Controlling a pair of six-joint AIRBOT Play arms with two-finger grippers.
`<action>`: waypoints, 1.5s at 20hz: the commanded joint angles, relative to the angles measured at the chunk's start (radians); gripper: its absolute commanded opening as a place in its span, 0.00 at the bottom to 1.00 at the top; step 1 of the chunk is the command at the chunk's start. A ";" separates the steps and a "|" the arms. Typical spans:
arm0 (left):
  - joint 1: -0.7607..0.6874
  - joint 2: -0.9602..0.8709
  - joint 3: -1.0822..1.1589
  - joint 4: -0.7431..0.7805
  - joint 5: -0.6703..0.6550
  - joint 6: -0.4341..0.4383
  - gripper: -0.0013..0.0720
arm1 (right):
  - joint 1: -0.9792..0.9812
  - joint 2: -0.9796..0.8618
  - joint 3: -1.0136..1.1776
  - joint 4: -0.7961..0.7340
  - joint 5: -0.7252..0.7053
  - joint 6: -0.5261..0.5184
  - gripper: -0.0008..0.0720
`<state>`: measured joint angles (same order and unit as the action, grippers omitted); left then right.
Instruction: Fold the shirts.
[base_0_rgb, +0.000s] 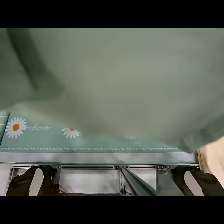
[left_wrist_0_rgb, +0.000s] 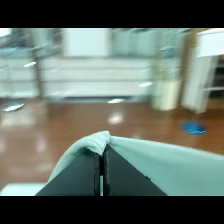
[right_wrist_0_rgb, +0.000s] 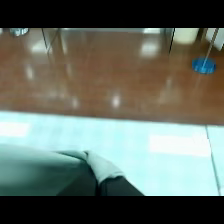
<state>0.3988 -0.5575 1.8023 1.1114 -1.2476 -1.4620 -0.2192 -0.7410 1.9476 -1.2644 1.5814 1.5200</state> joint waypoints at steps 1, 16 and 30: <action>-0.016 0.041 -0.079 0.153 -0.056 -0.058 0.05 | 0.000 0.014 -0.159 0.015 0.026 0.003 0.04; -0.298 -0.936 -0.476 -0.155 0.448 0.134 0.05 | 0.029 -0.721 -0.619 0.446 -0.727 -0.206 0.04; -0.306 -1.311 0.021 0.052 -0.243 -0.004 0.05 | -0.055 -1.115 -0.185 0.360 -0.204 -0.215 0.04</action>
<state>0.0727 -1.8622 1.8000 1.0481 -1.2407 -1.4921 -0.2440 -1.8503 1.7485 -0.8276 1.2015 1.3190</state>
